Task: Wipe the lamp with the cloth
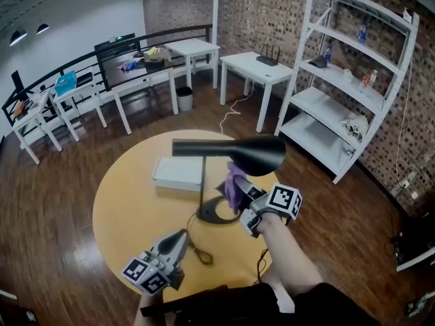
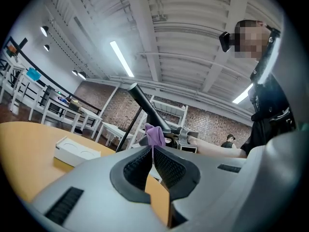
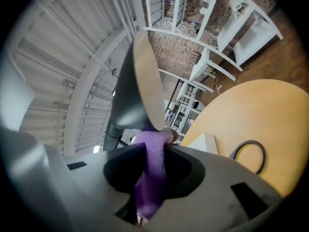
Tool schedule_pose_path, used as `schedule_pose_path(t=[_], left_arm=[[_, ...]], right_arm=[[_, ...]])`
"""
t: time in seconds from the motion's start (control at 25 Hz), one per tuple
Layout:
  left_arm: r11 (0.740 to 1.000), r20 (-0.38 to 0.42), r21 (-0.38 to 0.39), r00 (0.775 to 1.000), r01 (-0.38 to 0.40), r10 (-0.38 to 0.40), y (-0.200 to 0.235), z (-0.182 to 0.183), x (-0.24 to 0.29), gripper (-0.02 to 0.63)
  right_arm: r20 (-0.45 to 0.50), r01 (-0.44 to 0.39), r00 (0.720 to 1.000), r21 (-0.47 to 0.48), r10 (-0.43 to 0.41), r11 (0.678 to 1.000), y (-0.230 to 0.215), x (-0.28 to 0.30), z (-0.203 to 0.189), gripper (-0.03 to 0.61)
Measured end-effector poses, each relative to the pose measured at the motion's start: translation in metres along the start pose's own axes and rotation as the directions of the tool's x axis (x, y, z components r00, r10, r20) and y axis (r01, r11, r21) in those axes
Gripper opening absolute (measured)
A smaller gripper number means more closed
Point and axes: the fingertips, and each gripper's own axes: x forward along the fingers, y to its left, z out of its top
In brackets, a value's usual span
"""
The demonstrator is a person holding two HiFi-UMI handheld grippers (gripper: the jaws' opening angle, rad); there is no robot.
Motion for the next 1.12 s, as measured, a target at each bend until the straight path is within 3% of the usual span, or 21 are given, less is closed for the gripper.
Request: schedule_pose_path(t=[0.12, 0.32, 0.48, 0.68, 0.84, 1.12], left_arm=[[1.000, -0.003, 0.004, 1.000, -0.010, 0.010, -0.001, -0.004, 0.003, 0.006], [0.999, 0.008, -0.001, 0.999, -0.038, 0.038, 0.005, -0.005, 0.002, 0.008], [0.999, 0.036, -0.015, 0.999, -0.036, 0.037, 0.003, 0.003, 0.001, 0.006], [0.999, 0.050, -0.024, 0.998, -0.042, 0.043, 0.007, 0.003, -0.003, 0.006], [0.999, 0.048, -0.020, 0.998, -0.041, 0.042, 0.010, 0.004, -0.005, 0.008], [0.999, 0.031, -0.019, 0.999, -0.037, 0.038, 0.010, 0.000, -0.006, 0.008]], right_arm=[[-0.010, 0.008, 1.000, 0.024, -0.008, 1.000, -0.018, -0.004, 0.001, 0.095], [-0.083, -0.002, 0.997, -0.106, -0.007, 0.994, 0.003, 0.016, -0.015, 0.095], [-0.075, -0.011, 0.997, -0.342, -0.016, 0.940, 0.049, 0.050, -0.014, 0.095], [0.029, 0.068, 0.998, -0.522, -0.062, 0.850, 0.074, 0.064, -0.009, 0.095], [0.136, 0.124, 0.988, -0.476, -0.067, 0.870, 0.060, 0.054, 0.004, 0.095], [0.183, 0.157, 0.978, -0.363, -0.095, 0.919, 0.035, 0.039, 0.006, 0.095]])
